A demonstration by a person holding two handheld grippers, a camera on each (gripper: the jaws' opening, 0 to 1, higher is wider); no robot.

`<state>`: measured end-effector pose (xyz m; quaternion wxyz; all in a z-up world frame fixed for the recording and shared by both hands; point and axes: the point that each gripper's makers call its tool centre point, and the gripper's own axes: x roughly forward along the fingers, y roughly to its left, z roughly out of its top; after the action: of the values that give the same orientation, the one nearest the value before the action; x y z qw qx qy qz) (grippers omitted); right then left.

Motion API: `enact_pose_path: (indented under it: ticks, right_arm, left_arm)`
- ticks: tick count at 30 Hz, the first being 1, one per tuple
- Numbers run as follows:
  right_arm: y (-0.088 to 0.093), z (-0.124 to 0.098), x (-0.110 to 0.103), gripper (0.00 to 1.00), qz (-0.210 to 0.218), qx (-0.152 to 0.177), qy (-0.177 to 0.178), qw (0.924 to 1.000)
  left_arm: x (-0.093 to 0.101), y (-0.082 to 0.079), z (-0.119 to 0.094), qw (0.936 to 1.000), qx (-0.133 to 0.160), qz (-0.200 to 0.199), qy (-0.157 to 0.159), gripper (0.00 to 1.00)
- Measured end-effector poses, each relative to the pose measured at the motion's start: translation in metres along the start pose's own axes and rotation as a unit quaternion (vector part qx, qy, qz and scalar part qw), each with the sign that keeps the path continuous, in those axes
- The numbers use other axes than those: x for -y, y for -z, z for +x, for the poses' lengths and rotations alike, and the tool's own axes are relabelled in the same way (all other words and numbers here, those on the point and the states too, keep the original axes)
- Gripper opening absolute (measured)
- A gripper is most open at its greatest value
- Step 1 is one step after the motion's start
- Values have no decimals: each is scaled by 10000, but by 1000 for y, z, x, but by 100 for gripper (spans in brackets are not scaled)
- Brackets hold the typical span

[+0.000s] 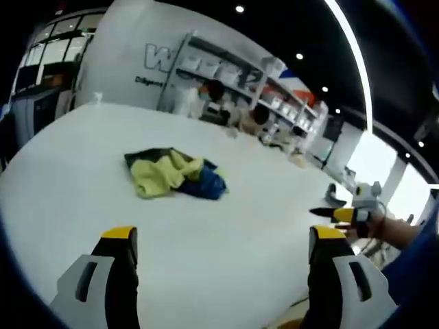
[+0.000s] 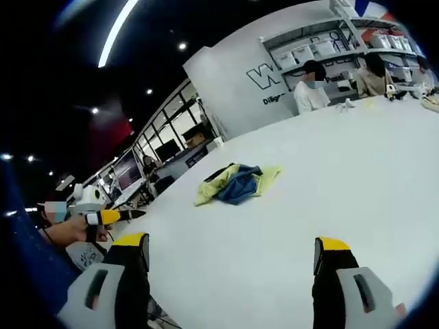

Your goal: Fold the garment on the visible template until the final outline fits inside the template.

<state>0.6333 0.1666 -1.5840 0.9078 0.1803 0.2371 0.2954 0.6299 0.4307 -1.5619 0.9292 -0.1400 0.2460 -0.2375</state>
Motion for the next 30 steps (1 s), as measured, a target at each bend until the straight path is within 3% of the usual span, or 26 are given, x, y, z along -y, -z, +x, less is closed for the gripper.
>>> enact_pose_path:
  ticks: [30]
  right_arm:
    - [11,3,-6,96,95,-156,-141,9997]
  left_arm:
    - [2,6,-1,10000,-11,-41,-24,99]
